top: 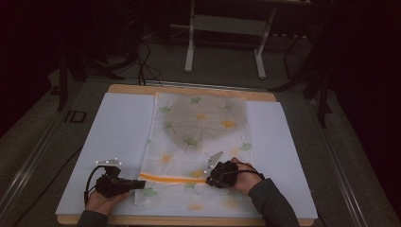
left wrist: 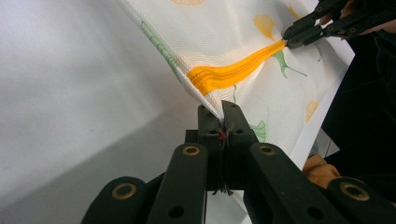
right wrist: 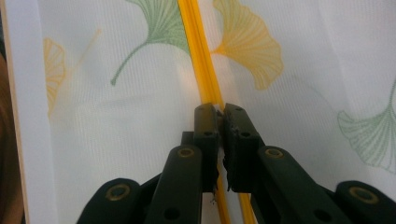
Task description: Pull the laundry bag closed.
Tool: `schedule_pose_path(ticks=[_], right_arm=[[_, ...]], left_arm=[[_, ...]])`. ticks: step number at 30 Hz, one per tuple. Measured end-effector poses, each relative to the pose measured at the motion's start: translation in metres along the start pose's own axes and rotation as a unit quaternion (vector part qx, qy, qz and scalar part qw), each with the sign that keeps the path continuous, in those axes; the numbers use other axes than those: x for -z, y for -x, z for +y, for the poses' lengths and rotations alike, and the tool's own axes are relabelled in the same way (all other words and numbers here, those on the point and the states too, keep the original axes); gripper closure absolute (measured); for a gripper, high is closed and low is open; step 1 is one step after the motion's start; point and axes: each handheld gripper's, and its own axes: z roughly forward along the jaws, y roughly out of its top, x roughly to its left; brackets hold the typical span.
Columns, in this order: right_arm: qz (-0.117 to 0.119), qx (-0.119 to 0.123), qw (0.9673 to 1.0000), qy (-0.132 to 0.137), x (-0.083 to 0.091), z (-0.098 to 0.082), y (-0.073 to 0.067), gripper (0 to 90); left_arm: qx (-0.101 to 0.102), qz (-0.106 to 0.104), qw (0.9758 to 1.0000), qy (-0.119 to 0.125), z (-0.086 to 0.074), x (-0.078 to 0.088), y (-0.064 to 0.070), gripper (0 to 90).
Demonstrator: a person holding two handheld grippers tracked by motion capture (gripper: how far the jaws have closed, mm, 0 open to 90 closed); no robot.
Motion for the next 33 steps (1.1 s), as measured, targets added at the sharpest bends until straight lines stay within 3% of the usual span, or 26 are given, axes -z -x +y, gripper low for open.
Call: schedule_pose_path(ticks=[33], right_arm=[[-0.007,-0.013,0.9999,-0.005,0.011,-0.022,0.005,84.8]], left_arm=[[0.001,-0.002,1.0000,0.000,0.000,0.000,0.000,88.3]])
